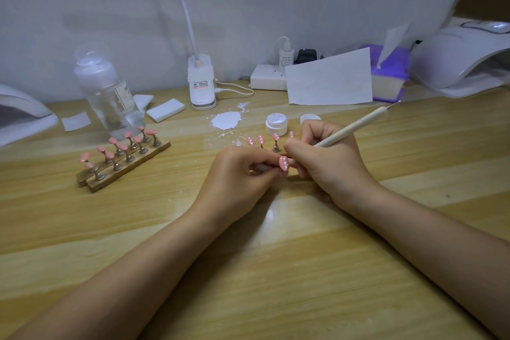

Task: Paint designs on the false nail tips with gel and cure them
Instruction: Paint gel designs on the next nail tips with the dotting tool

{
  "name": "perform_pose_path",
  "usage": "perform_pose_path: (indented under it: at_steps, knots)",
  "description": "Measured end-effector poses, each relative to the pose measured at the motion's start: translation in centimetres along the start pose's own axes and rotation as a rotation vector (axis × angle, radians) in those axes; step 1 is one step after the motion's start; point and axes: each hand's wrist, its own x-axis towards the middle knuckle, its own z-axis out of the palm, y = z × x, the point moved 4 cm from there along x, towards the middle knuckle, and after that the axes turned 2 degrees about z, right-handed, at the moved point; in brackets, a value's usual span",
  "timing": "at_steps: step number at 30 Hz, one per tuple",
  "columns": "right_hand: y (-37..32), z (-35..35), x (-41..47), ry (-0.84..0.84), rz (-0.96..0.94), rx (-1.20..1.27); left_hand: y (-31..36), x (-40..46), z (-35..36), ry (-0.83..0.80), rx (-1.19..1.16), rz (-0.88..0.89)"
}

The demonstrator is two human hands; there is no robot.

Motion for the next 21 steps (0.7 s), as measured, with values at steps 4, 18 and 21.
perform_pose_path:
  at_steps: [4,18,21]
  knots:
    - [0.02,0.10,-0.01,-0.012,-0.001,-0.029,0.06,0.02,-0.09,0.008,-0.001,0.005]
    - [0.17,0.02,0.02,-0.002,-0.009,-0.040,0.04,0.04,-0.06,0.001,0.002,0.006]
    - [0.25,-0.02,0.06,0.003,-0.011,-0.034,0.03,0.04,-0.04,0.003,-0.012,0.007]
